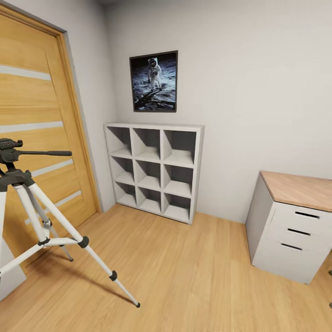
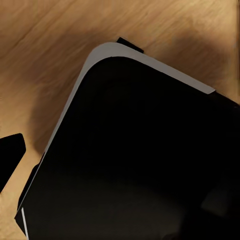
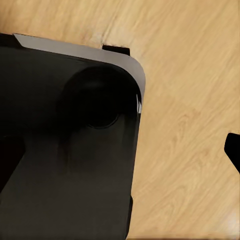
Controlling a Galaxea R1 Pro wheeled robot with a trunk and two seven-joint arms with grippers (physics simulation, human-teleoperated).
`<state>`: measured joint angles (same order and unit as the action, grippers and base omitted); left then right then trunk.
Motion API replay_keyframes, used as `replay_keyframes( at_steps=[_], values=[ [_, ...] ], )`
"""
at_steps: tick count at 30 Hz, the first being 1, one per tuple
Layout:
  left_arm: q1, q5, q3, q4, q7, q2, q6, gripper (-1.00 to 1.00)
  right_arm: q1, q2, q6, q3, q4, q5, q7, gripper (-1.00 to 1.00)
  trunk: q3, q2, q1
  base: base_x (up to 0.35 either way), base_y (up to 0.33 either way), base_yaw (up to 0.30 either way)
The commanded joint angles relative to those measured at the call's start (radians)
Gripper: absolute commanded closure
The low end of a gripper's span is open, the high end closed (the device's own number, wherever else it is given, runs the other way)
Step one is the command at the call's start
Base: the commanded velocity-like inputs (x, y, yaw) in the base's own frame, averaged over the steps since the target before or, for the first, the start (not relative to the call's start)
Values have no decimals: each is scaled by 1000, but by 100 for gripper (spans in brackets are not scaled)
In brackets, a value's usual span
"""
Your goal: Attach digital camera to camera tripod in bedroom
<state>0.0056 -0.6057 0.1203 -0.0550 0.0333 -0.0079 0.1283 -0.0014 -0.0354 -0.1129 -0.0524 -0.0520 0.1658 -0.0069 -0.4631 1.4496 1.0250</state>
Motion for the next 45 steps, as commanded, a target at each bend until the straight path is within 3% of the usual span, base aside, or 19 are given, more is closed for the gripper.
replay_keyframes(
  at_steps=[1, 45],
  values=[
    [1, -10, 7, -2, 3, 1, 2, -100, 0, -1, -2, -6, 0, 10, -1, -100, -1, 0, 0, 0, 0, -290],
    [1, -9, 7, -2, 3, 0, 3, -100, 0, -2, -2, -6, 0, 11, -1, -100, -1, 0, 0, 0, 0, -290]
  ],
)
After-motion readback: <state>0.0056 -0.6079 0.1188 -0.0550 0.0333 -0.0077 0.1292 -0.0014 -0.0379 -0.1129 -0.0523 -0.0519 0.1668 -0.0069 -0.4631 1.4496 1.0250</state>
